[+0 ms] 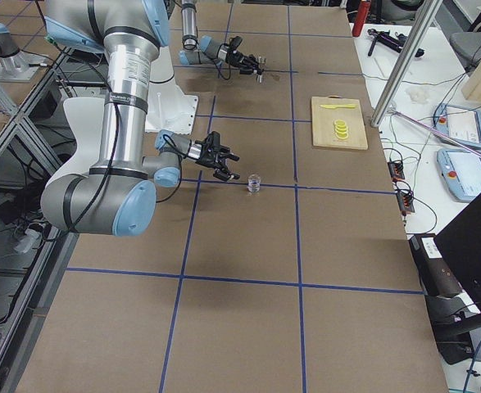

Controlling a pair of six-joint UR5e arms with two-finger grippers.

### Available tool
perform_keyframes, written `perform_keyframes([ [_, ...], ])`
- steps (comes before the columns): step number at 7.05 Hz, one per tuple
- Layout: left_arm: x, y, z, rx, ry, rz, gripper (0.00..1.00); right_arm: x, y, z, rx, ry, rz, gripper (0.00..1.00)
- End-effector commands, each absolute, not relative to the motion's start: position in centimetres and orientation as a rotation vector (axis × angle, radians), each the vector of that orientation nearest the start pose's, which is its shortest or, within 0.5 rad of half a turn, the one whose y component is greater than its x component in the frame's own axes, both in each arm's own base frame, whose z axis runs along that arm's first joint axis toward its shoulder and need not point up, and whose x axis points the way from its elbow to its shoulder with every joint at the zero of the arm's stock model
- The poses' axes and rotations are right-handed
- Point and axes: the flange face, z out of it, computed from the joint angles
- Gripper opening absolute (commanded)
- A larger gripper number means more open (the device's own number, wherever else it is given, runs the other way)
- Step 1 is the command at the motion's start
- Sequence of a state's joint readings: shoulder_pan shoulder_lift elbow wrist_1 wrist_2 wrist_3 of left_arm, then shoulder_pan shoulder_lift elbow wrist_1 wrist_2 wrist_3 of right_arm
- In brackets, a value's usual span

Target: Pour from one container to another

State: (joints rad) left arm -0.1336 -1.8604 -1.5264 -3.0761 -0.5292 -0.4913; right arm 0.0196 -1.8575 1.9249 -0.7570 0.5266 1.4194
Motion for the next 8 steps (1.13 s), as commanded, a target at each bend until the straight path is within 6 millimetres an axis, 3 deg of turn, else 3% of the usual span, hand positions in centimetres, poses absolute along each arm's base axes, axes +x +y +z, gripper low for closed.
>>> perform_keyframes([
  [1,49.9,-28.8,35.7,1.449,0.855,-0.219,0.0,-37.6,-22.8,52.1,1.096,-0.677,0.393,1.0],
  [3,50.0,-28.7,35.5,1.449,0.868,-0.224,0.0,-40.2,-23.0,52.9,1.13,-0.663,0.405,1.0],
  [8,50.0,-28.7,35.6,1.449,0.869,-0.224,0.0,-41.6,-23.0,54.2,1.127,-0.643,0.388,1.0],
])
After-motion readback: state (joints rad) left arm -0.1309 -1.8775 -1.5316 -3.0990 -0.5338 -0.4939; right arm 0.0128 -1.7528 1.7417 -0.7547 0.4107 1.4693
